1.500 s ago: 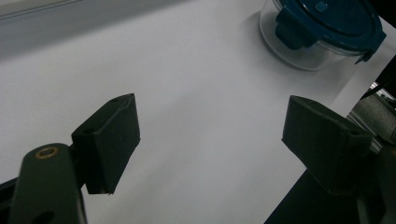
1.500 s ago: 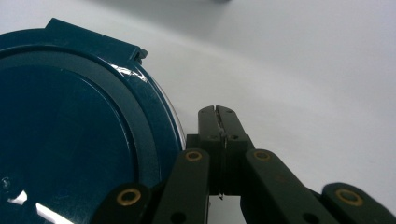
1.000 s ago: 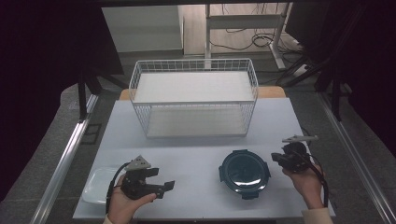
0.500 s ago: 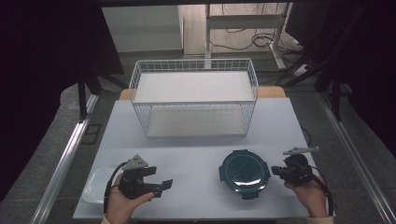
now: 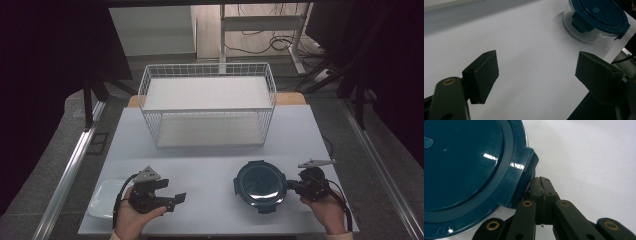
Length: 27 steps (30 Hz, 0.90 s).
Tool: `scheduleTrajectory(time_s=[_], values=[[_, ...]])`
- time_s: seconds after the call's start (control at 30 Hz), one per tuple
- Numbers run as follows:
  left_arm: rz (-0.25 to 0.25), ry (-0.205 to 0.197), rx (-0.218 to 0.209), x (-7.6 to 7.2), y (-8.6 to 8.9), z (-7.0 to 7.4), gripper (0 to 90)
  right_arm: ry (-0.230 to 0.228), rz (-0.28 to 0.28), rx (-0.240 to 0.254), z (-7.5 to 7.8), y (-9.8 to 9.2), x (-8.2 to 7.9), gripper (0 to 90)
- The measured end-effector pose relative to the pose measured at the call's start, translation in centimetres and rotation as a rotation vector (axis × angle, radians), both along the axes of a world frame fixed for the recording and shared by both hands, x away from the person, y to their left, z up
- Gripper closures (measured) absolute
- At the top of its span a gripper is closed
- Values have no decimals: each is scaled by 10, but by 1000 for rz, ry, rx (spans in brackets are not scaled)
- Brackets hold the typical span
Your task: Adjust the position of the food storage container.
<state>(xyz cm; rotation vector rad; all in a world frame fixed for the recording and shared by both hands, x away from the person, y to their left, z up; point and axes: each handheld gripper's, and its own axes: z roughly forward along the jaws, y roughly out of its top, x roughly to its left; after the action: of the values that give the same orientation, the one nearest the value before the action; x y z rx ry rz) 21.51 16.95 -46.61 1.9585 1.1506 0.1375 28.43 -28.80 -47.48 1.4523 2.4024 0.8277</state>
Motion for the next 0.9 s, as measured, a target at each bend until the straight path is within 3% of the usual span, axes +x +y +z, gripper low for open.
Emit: scheduleTrajectory(time_s=[0.23, 0.43, 0.47, 0.67, 0.9], values=[[43, -25, -30, -1, 1, 1, 196, -6, 26, -1, 0, 15, 0, 896], [39, -17, -40, 0, 0, 0, 195, 0, 56, 8, -2, 35, -4, 896], [36, -16, -40, 0, 0, 0, 195, 8, 88, 6, -2, 44, -7, 896], [40, -18, -46, 0, 2, 1, 195, 2, 135, 1, -4, 69, -9, 896], [41, -15, -53, 1, 3, 1, 195, 1, 158, -8, -5, 83, -9, 896]])
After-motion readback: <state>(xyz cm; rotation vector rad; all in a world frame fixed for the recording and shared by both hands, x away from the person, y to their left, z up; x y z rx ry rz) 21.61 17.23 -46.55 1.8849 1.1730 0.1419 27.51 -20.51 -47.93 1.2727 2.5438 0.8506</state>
